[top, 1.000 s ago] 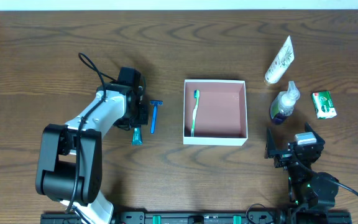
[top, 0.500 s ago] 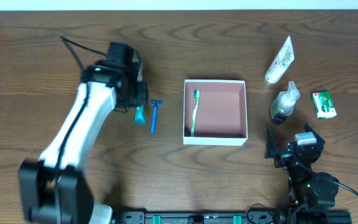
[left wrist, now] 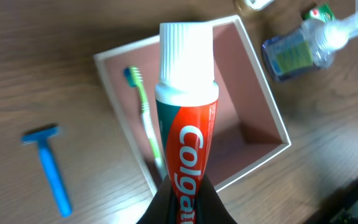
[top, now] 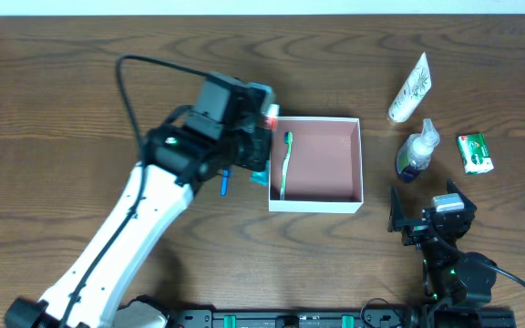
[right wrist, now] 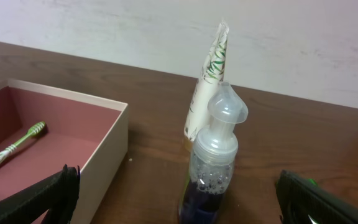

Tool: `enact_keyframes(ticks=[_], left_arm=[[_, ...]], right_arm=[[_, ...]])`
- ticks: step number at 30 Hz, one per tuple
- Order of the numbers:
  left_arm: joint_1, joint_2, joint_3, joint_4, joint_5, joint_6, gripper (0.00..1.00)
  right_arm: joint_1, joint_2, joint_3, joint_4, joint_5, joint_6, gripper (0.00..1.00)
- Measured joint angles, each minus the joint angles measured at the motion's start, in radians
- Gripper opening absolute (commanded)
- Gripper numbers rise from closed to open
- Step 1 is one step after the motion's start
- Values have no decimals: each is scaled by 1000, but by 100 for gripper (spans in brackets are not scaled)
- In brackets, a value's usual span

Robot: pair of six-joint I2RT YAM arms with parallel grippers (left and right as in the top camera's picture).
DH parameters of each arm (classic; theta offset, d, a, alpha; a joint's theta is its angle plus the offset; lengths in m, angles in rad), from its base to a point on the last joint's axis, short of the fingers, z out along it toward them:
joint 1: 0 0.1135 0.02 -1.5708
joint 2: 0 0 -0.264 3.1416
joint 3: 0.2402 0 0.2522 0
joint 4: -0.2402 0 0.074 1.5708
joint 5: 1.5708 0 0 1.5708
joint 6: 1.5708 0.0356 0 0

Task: Pack container
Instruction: 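Lift the toothpaste and carry it over the box, then lower the toothpaste into the box beside the toothbrush and release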

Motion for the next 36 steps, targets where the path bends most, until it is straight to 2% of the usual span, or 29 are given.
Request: enact_keyframes(ticks=[5,13,29,36], left_arm=[[-56,99,0,45,1,-17,6],[-68,237,0,108,-29,-14,6],[-69,282,0,192,-35,-70,7],[-69,334,0,196,-90,-71,6]], right_arm=[[0,0,0,0,0,0,99],[0,0,0,0,0,0,99],[0,0,0,0,0,0,99],[0,0,0,0,0,0,99]])
